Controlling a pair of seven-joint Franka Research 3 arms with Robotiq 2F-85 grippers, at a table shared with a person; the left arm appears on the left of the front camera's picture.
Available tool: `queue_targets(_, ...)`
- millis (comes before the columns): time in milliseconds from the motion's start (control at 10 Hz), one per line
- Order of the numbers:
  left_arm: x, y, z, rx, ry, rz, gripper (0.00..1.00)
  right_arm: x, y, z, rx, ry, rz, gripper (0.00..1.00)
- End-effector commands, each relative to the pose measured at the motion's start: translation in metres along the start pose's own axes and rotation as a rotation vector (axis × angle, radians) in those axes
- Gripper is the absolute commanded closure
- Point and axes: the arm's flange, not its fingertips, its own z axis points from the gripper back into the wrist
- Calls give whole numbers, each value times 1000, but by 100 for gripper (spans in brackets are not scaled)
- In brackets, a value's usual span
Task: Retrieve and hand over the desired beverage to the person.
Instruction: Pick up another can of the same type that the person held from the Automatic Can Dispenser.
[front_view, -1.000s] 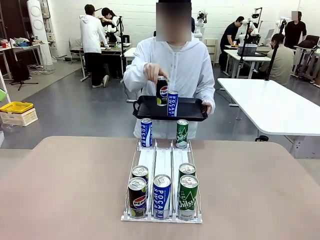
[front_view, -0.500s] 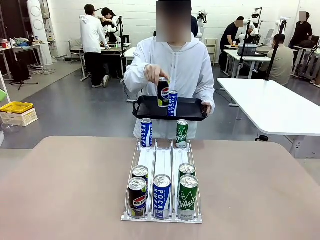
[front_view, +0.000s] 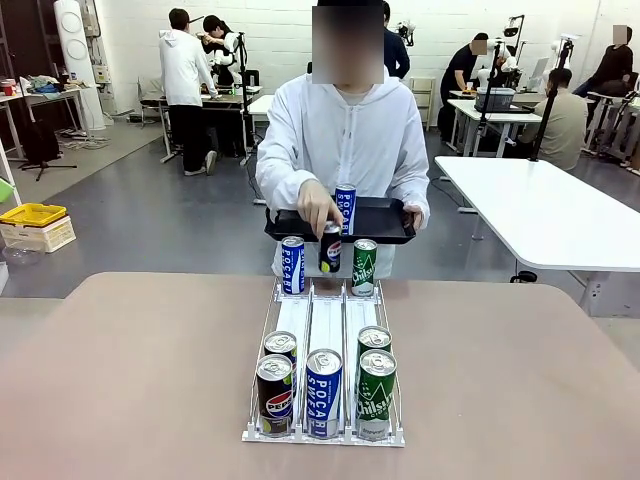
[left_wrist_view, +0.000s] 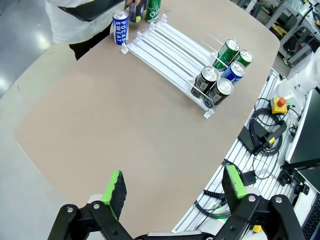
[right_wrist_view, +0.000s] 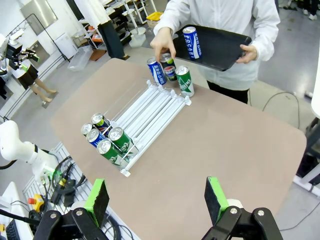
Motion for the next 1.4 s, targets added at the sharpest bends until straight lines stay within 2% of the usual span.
queue_targets(0, -1, 1, 1, -16, -7, -25, 0, 3, -1, 0, 29, -22, 7, 0)
queue_targets(1200, 0, 0, 0, 0, 0, 0, 0, 3, -1, 0, 29, -22, 7, 0)
queue_targets(1300, 18, -26, -22, 58, 97, -63, 0, 3, -1, 0, 29, -22, 7, 0)
